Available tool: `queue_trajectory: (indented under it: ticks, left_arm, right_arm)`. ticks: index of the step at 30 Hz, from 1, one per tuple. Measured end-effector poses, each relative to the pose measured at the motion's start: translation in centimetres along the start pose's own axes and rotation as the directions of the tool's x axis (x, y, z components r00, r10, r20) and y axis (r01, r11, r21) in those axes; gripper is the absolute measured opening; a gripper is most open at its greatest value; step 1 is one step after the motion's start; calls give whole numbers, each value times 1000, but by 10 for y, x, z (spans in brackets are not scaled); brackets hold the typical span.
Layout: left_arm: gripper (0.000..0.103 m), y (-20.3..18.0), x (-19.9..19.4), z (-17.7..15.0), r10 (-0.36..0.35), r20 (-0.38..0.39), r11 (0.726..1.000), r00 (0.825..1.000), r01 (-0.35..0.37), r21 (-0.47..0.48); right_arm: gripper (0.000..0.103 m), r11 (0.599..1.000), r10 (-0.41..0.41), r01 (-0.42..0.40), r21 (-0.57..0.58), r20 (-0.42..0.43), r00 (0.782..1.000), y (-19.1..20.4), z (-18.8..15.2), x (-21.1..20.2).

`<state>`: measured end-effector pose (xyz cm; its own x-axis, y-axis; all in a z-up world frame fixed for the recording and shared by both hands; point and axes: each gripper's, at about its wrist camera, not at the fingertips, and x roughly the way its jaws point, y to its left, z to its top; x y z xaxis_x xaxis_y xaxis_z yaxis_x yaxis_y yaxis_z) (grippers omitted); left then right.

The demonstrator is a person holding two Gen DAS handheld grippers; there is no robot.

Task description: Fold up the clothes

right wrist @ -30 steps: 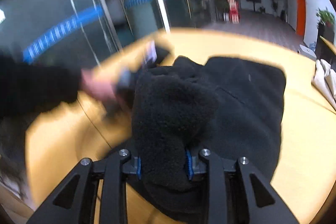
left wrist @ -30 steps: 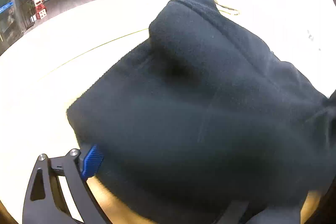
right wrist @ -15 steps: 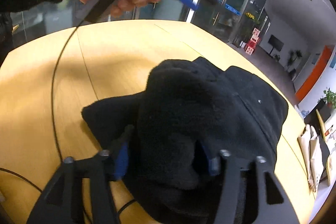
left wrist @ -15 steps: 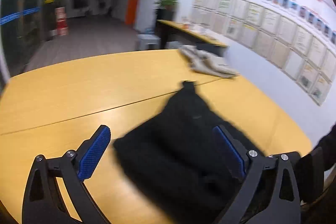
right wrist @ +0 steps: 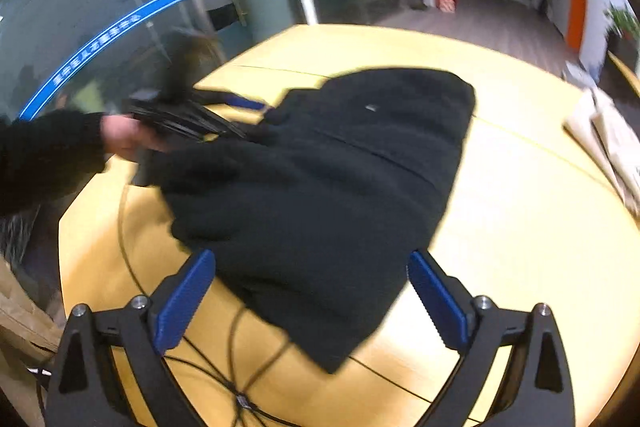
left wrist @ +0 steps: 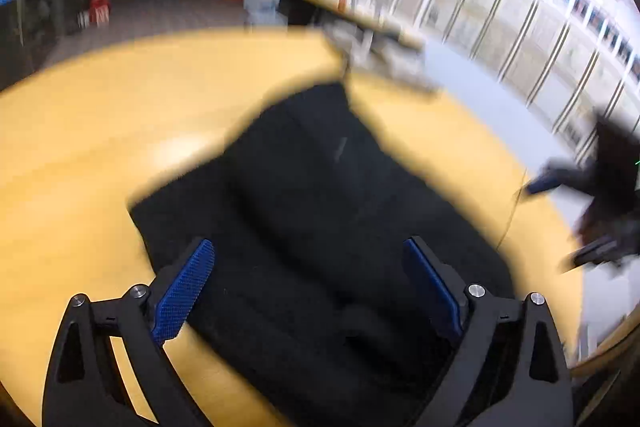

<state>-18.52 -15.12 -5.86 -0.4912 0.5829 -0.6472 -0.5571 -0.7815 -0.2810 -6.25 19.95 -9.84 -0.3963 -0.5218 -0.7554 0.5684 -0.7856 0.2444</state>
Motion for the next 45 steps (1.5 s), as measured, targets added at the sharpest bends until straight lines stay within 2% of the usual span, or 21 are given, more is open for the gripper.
queue_trajectory:
  ticks: [1,3,6,9,11,12,15,17,20,22,23,24,25,28,32,36,38,39,41,43,45]
  left_arm:
    - [96,-10,-20,5,-9,57,1000,998,9,1]
    - [98,-51,-46,17,-53,144,997,988,44,66]
    - [100,-108,-52,5,-142,168,978,976,112,176]
    - [100,-107,-13,-30,-105,49,991,993,100,88]
    - [95,-93,9,-61,-59,-22,998,998,59,5]
    - [87,-80,18,-80,-28,-53,999,998,26,-45]
    - [80,-62,9,-108,-59,-11,995,998,58,-78]
    - [76,-54,18,-107,-89,-12,990,996,87,-108]
    - [75,-43,9,-102,-107,-64,988,992,99,-118]
    - [74,-49,2,-92,-81,-93,989,992,69,-132]
    - [77,-52,-4,-83,-40,-84,988,996,27,-150]
    - [90,-55,-9,-73,2,-75,985,997,-15,-169]
    - [100,-53,-22,-74,38,-50,975,998,-48,-215]
    - [103,-48,-58,-76,150,15,926,989,-135,-354]
    - [103,-30,-33,-106,126,-84,870,988,-151,-470]
    - [103,-11,-8,-135,88,-177,799,980,-176,-575]
    - [103,-15,4,-136,53,-179,804,982,-148,-576]
    - [103,-17,11,-134,32,-181,809,983,-132,-573]
    - [103,-7,24,-146,-62,-177,770,982,-66,-635]
    - [103,2,36,-159,-153,-166,723,974,-4,-691]
    - [103,3,36,-159,-168,-158,732,973,16,-682]
  right_arm:
    - [100,1000,9,-9,24,4,1000,-9,0,-2]
    - [100,997,22,-25,66,36,999,-17,1,-6]
    - [99,989,43,-55,140,85,995,-25,-4,-23]
    - [99,982,26,-44,182,103,994,-32,-12,-44]
    - [100,977,21,-44,209,113,993,-39,-16,-56]
    - [100,975,16,-41,218,114,993,-42,-17,-58]
    - [100,969,3,-32,244,118,993,-51,-22,-66]
    - [100,965,3,-34,262,118,993,-55,-25,-66]
    - [100,962,22,-52,268,114,993,-52,-26,-63]
    - [100,962,39,-66,264,105,994,-48,-26,-58]
    - [100,960,53,-76,271,92,994,-49,-26,-55]
    - [100,956,68,-87,280,78,995,-50,-25,-51]
    - [100,948,91,-106,300,65,994,-55,-25,-42]
    - [100,918,167,-170,358,42,985,-70,-23,-16]
    - [100,871,258,-246,425,31,966,-96,-12,25]
    - [100,824,331,-293,484,9,944,-125,3,68]
    - [100,801,366,-315,510,0,930,-139,10,89]
    - [100,804,379,-326,498,-6,925,-139,13,93]
    - [100,805,400,-341,485,-19,916,-140,18,101]
    - [100,805,417,-348,480,-41,908,-139,21,111]
    - [100,816,410,-329,476,-74,909,-137,24,123]
